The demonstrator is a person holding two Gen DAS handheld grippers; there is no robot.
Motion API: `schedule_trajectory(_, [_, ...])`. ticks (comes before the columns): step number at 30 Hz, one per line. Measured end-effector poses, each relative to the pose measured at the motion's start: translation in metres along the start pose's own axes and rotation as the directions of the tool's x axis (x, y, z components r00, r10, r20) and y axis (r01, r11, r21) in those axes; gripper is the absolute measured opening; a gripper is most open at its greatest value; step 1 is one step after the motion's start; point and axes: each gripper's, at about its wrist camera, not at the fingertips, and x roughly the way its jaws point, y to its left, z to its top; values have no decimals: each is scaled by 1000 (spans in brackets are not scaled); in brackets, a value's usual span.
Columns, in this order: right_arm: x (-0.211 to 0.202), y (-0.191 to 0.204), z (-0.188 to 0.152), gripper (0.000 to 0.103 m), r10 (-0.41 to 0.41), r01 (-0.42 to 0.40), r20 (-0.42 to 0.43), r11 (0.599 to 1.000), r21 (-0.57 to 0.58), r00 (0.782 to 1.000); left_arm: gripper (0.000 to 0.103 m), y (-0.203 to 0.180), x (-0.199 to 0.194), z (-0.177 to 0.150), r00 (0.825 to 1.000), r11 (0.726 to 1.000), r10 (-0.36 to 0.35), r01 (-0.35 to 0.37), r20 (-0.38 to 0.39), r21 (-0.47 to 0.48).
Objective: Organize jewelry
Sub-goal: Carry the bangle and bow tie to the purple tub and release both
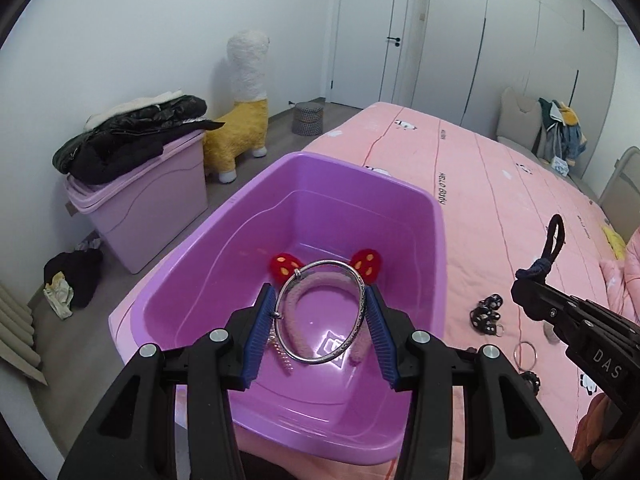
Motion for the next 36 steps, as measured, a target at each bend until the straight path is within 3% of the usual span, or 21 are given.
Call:
schedule_trajectory(5, [49, 26, 15, 7, 51, -54, -74, 998, -32, 996, 45, 24, 19, -5, 998, 999, 33, -34, -59, -22])
schedule_trajectory(14, [116, 39, 23, 7, 46, -58, -200, 997, -58, 979, 45, 38, 47, -5, 991, 998, 47, -53, -122, -44])
schedule_trajectory(29, [158, 33, 23, 9, -47, 26, -278, 997, -78, 959, 46, 36, 81, -1, 975, 995, 87, -96, -205, -37])
schedule_trajectory(30, [158, 33, 24, 11, -51, 30, -279, 996, -80, 959, 46, 36, 82, -2, 973, 994, 89, -99, -211, -37])
schedule_trajectory(32, [160, 32, 24, 35, -60, 38, -289, 996, -84, 955, 50, 36, 84, -2, 971, 994, 94, -105, -219, -37])
schedule_trajectory(33, [159, 32, 24, 40, -65, 42, -286, 995, -86, 956, 55, 35, 84, -2, 971, 994, 97, -107, -220, -33])
schedule_trajectory(34, [158, 33, 23, 44, -70, 48, -278, 995, -87, 958, 69, 35, 83, -3, 971, 994, 100, -109, -218, -32])
schedule_trajectory(36, [156, 31, 24, 46, -83, 62, -273, 994, -85, 959, 76, 37, 80, -3, 973, 992, 106, -117, -205, -40])
